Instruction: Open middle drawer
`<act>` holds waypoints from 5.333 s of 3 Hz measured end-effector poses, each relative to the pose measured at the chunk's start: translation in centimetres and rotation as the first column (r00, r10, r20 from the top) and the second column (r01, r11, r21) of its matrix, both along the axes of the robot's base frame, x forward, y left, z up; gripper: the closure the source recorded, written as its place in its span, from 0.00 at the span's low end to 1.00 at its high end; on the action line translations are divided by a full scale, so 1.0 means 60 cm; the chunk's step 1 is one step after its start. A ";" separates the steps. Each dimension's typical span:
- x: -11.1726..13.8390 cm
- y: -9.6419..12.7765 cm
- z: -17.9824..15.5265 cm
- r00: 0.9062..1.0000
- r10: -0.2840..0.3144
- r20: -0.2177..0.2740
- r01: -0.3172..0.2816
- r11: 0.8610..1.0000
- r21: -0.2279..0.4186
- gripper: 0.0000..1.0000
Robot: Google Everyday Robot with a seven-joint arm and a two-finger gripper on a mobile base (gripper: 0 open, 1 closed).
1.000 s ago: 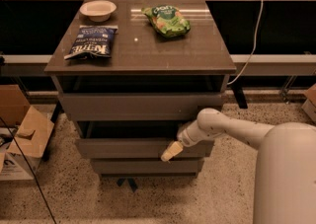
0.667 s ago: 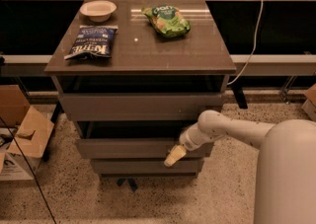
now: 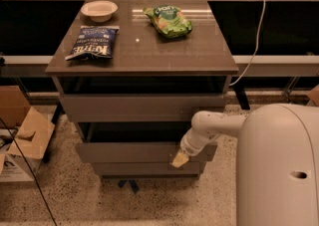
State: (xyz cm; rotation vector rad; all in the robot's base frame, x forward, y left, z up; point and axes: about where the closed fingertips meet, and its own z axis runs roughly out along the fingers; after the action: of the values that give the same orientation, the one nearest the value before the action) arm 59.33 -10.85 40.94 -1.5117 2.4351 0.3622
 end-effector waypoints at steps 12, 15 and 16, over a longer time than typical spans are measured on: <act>-0.199 -0.019 -0.004 0.982 0.088 -0.170 -0.102 0.992 -0.073 0.42; -0.228 -0.020 -0.008 0.977 0.076 -0.200 -0.088 0.995 -0.050 0.88; -0.228 -0.020 -0.007 0.977 0.076 -0.200 -0.088 0.995 -0.050 0.65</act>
Offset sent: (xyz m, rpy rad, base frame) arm -0.0623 -0.0115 -0.0036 -0.0978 0.1319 0.1342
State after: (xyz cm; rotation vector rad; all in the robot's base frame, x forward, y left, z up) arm 45.63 -12.03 40.54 -1.6785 2.5585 0.4836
